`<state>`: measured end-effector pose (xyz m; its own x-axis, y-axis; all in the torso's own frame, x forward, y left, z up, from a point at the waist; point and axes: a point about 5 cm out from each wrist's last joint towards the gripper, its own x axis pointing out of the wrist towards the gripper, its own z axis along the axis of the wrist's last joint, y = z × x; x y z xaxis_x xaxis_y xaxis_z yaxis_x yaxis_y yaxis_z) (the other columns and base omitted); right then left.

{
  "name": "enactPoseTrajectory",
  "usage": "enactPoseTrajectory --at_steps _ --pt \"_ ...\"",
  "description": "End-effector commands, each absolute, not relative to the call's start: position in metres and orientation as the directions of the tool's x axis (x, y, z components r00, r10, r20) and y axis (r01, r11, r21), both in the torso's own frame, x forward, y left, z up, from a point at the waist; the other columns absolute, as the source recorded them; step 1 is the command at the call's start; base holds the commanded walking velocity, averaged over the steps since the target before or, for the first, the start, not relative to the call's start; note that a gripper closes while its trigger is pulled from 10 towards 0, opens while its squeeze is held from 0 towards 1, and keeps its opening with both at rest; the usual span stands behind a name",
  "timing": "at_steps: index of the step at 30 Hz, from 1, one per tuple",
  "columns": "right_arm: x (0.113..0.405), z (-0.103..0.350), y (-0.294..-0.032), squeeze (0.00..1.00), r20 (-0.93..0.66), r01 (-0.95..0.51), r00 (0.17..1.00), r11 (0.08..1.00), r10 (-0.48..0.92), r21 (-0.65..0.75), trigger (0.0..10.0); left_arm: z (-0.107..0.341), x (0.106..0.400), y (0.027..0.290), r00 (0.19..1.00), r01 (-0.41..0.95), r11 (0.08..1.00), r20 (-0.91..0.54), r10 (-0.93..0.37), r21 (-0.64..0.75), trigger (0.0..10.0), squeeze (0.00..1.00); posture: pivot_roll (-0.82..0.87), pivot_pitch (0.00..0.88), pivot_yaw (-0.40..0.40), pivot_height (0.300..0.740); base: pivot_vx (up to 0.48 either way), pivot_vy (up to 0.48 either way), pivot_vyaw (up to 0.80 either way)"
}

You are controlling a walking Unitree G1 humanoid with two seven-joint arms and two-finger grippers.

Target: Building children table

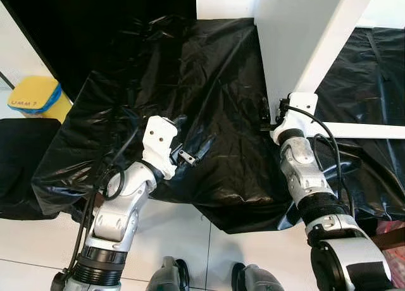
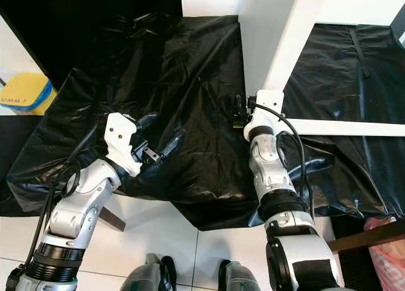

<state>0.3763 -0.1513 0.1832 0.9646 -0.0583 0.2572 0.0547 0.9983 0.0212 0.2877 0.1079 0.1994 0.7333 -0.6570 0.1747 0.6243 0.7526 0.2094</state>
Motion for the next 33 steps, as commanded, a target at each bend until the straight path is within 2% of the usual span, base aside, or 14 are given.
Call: enactPoseTrajectory --at_steps 1,12,33 --pt "0.379 0.184 -0.159 0.0 0.264 0.11 0.958 0.993 -0.115 0.034 10.0 0.198 0.285 0.108 0.738 0.622 0.755 0.167 -0.653 0.206 10.0 0.0 0.09 0.15 -0.025 0.74 0.0 0.0 0.0" --pt "0.378 0.182 -0.172 0.0 0.278 0.235 0.931 0.971 -0.238 0.045 10.0 0.2 0.284 0.113 0.751 0.606 0.768 0.171 -0.638 0.207 10.0 0.0 0.1 0.16 -0.017 0.74 0.0 0.0 0.0" --pt "0.386 0.191 -0.166 0.0 0.344 0.158 0.925 0.987 -0.158 0.03 10.0 0.209 0.287 0.118 0.766 0.577 0.786 0.187 -0.615 0.223 10.0 0.0 0.12 0.17 0.012 0.74 0.0 0.0 0.0"
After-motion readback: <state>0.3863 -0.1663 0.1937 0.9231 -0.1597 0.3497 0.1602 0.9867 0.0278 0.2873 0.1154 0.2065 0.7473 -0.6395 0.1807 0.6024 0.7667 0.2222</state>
